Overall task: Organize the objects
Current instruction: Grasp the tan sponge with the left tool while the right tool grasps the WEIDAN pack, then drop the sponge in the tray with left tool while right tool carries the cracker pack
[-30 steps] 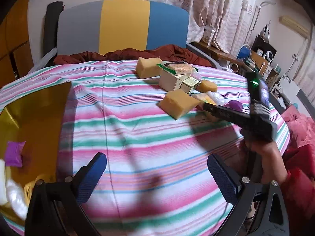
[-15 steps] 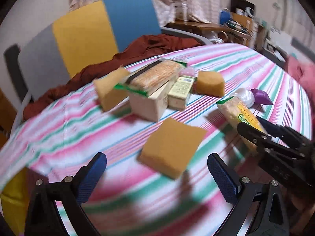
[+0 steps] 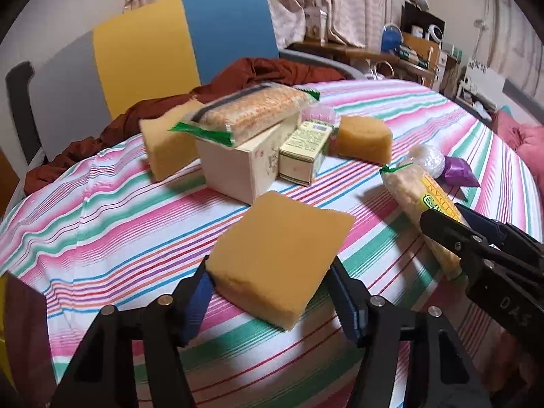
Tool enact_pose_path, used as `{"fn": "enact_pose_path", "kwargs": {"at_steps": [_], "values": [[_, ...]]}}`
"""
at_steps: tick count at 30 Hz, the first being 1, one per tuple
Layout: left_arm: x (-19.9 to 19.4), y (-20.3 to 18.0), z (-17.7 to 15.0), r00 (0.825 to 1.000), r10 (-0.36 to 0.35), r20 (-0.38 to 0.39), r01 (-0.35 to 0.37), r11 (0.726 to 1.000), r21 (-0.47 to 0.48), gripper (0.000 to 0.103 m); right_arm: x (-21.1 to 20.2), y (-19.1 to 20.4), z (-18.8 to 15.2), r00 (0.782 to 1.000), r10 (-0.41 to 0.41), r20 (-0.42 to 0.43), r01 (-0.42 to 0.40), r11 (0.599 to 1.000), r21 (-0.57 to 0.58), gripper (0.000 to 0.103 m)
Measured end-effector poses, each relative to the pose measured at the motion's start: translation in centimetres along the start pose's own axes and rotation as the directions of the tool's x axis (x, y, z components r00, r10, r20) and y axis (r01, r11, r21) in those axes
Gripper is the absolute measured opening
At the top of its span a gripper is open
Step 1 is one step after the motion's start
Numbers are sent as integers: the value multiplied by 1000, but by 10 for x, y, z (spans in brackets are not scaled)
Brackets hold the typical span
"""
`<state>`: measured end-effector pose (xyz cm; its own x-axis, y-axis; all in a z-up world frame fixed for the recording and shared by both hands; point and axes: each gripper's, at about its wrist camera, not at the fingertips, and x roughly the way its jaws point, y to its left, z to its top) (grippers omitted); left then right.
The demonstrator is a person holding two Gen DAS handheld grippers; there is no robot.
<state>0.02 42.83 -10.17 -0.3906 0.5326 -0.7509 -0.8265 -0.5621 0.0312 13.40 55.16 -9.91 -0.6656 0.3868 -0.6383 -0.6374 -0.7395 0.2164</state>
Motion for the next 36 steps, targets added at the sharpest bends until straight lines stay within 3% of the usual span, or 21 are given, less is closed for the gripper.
{"fn": "enact_pose_path", "kwargs": {"at_steps": [6, 13, 16, 21, 24, 30, 36], "values": [[-24, 7, -22, 996, 47, 79, -44, 998, -33, 62, -5, 4, 0, 999, -22, 24, 23, 1000, -20, 49], [-57, -2, -45, 976, 115, 185, -112, 993, -25, 62, -18, 18, -1, 996, -14, 90, 22, 995, -93, 49], [-69, -1, -50, 971, 111, 212, -105, 994, -38, 62, -26, 27, -3, 991, -6, 132, 24, 991, -135, 49], [-93, 10, -79, 980, 62, 188, -33, 988, -154, 62, -25, 38, -4, 991, -4, 137, 30, 981, -189, 49], [-113, 19, -90, 977, 41, 209, 0, 981, -192, 62, -24, 41, -4, 991, -4, 134, 32, 978, -206, 49], [-155, 47, -96, 964, 69, 257, 2, 965, -263, 62, -25, 43, -5, 990, -18, 140, 48, 975, -217, 49], [-182, 100, -103, 962, 136, 239, -28, 913, -406, 62, -34, 55, -11, 987, -17, 158, 60, 962, -267, 49]]}}
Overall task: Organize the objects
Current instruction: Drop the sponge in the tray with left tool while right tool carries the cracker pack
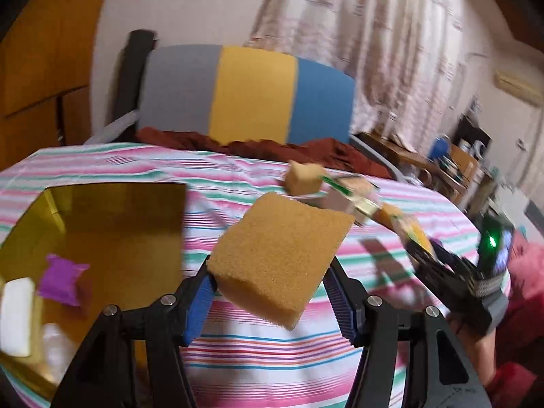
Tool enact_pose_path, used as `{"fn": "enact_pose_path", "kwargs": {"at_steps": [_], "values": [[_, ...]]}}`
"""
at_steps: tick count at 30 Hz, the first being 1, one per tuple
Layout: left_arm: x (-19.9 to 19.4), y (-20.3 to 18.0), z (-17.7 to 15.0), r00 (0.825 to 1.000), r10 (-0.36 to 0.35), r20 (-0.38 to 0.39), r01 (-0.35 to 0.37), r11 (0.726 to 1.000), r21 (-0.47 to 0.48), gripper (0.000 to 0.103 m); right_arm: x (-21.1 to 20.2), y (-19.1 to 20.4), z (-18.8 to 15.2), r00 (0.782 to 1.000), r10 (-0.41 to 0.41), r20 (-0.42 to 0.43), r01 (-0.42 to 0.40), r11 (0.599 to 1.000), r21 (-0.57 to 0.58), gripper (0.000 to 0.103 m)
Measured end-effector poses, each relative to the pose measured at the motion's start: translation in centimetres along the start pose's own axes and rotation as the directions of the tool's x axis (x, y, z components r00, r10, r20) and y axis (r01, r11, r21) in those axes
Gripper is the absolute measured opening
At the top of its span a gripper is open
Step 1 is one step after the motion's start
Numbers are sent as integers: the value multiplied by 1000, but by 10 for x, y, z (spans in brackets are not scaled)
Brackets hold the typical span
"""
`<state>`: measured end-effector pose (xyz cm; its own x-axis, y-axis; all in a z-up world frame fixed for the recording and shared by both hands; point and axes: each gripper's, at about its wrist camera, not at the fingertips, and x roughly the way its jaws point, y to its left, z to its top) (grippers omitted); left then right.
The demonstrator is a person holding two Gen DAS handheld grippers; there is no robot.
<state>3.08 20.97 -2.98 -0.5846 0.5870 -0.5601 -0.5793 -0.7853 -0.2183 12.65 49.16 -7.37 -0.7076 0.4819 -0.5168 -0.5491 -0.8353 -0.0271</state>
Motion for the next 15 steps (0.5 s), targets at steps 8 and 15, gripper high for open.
{"fn": "enact_pose_path", "kwargs": {"at_steps": [8, 15], "values": [[-1, 78, 7, 987, 124, -97, -133, 987, -86, 63, -28, 34, 0, 994, 110, 0, -110, 994, -22, 49], [10, 119, -1, 970, 139, -198, -166, 978, -128, 63, -56, 74, 7, 958, 288, -4, -288, 957, 45, 49]]}}
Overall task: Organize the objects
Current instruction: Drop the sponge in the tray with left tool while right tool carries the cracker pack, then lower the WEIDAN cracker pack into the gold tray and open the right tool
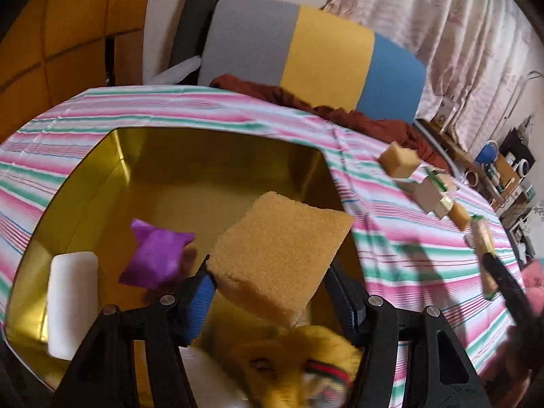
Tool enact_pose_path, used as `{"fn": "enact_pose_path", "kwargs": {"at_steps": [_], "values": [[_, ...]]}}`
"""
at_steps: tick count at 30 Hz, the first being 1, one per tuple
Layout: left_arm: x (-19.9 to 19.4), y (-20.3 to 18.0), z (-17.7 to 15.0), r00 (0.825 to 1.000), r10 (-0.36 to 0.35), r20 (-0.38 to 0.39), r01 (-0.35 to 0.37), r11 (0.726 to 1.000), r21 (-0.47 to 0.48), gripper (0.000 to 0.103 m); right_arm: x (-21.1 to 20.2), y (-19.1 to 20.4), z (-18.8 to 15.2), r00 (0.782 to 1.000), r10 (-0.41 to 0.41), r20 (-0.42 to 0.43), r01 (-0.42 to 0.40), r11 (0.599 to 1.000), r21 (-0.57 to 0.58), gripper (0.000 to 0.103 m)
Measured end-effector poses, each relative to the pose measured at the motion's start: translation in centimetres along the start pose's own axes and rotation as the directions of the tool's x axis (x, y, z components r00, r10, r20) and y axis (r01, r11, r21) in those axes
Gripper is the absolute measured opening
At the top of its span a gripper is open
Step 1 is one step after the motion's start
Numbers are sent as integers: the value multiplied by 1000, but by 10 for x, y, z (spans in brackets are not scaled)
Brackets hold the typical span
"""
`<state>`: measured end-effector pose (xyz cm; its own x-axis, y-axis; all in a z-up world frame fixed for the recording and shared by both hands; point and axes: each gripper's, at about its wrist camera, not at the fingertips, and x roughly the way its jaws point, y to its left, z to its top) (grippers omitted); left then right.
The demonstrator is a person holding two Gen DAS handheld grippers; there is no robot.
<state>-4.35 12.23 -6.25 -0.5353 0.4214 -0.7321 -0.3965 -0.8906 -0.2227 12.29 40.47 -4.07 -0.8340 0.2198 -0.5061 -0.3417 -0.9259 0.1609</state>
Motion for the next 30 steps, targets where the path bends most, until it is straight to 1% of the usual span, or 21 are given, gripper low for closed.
{"fn": "enact_pose_path", "kwargs": {"at_steps": [5, 7, 8, 10, 11, 12, 15, 18, 20, 21, 22, 24, 27, 28, 30], "values": [[9, 18, 0, 999, 17, -47, -19, 999, -47, 63, -9, 38, 6, 993, 114, -6, -114, 993, -8, 49], [11, 22, 0, 997, 44, -56, -47, 998, -39, 64, -11, 53, 9, 987, 158, -16, -159, 987, -19, 49], [11, 24, 0, 997, 51, -58, -53, 998, -38, 66, -12, 59, 9, 985, 174, -21, -174, 984, -22, 49], [11, 28, 1, 996, 58, -66, -61, 997, -51, 74, -13, 74, 11, 975, 219, -36, -220, 975, -27, 49], [11, 30, 2, 996, 59, -67, -63, 996, -67, 85, -14, 80, 12, 970, 238, -41, -239, 971, -30, 49], [8, 32, 2, 997, 53, -61, -59, 995, -87, 92, -14, 85, 12, 967, 250, -45, -252, 967, -34, 49], [-4, 37, 4, 999, 32, -29, -35, 993, -110, 96, -15, 103, 12, 955, 290, -67, -294, 955, -47, 49], [-18, 44, 8, 999, 52, 4, -51, 991, -121, 97, -14, 116, 10, 942, 322, -93, -327, 944, -47, 49], [-33, 55, 11, 996, 74, 49, -65, 986, -154, 100, -10, 124, 9, 934, 334, -125, -342, 939, -48, 49], [-39, 60, 11, 993, 94, 69, -81, 982, -172, 102, -9, 127, 9, 932, 338, -133, -346, 937, -49, 49], [-48, 67, 12, 987, 127, 98, -106, 975, -196, 103, -6, 132, 9, 929, 342, -144, -352, 935, -53, 49], [-59, 75, 12, 978, 162, 132, -130, 966, -223, 103, 0, 142, 8, 925, 338, -171, -353, 933, -66, 49], [-69, 88, 14, 963, 219, 159, -170, 947, -272, 103, 14, 153, 8, 919, 330, -214, -348, 936, -52, 49], [-71, 93, 14, 960, 228, 162, -174, 941, -292, 103, 19, 156, 10, 916, 334, -224, -351, 936, -39, 49], [-75, 100, 13, 961, 223, 165, -160, 931, -327, 103, 27, 163, 12, 910, 339, -240, -354, 935, -22, 49]]}}
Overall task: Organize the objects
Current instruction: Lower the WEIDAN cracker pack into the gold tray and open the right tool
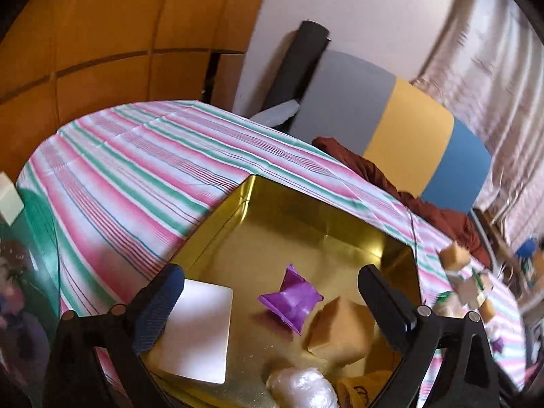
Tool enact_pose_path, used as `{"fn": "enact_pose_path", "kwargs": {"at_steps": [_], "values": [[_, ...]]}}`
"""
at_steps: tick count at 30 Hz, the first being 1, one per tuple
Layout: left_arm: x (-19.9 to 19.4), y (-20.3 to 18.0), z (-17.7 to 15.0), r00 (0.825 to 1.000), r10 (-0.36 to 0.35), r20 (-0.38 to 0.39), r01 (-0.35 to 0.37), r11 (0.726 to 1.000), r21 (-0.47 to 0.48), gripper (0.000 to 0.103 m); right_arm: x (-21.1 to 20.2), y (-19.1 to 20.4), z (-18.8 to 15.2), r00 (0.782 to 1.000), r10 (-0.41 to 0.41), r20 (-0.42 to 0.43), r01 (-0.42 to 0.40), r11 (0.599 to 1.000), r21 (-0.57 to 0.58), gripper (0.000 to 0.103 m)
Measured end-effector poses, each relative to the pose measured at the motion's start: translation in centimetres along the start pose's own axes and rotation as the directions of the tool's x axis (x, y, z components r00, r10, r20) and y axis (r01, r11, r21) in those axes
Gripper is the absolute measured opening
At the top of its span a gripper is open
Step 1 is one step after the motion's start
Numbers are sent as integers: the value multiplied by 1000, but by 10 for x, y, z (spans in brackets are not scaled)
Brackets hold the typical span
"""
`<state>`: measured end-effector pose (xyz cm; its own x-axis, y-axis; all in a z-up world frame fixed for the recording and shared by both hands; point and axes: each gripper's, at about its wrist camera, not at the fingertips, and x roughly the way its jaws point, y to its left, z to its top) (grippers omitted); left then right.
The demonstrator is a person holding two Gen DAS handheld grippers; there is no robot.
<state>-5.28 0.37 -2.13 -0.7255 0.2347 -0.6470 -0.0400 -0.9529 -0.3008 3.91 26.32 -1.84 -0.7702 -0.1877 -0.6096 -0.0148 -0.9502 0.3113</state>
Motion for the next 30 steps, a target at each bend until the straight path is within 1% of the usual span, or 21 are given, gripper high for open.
{"fn": "enact_pose_path", "kwargs": {"at_steps": [1, 4, 8, 12, 13, 18, 22, 25, 30], "values": [[-1, 3, 1, 1000, 0, -3, 0, 1000, -18, 103, 6, 4, 3, 1000, -5, -8, 5, 1000, -3, 49], [0, 6, 3, 1000, 2, -7, -2, 999, -34, 103, 21, 11, 10, 999, -22, -30, 22, 1000, -7, 49], [-1, 4, 4, 1000, 2, -12, -3, 999, -37, 103, 45, 13, 18, 995, -76, -63, 75, 997, -6, 49], [-2, 2, 4, 1000, -8, -11, 7, 999, -39, 103, 63, 14, 23, 986, -144, -81, 144, 990, -8, 50], [-2, 2, 4, 1000, -7, -10, 7, 999, -37, 103, 65, 15, 24, 986, -143, -80, 143, 990, -9, 50], [-1, 1, 4, 1000, -14, -18, 13, 999, -44, 103, 51, 16, 28, 990, -137, -40, 136, 991, -16, 50], [-2, -1, 2, 1000, -18, -20, 18, 999, -45, 103, 28, 11, 29, 992, -126, 13, 125, 992, 8, 50], [-2, -5, -1, 999, -31, -24, 30, 999, -41, 103, 16, 3, 28, 990, -137, 34, 136, 990, 33, 50], [-2, -17, -7, 998, -54, -33, 54, 998, -11, 103, 4, -12, 24, 988, -146, 40, 143, 987, 71, 50]]}}
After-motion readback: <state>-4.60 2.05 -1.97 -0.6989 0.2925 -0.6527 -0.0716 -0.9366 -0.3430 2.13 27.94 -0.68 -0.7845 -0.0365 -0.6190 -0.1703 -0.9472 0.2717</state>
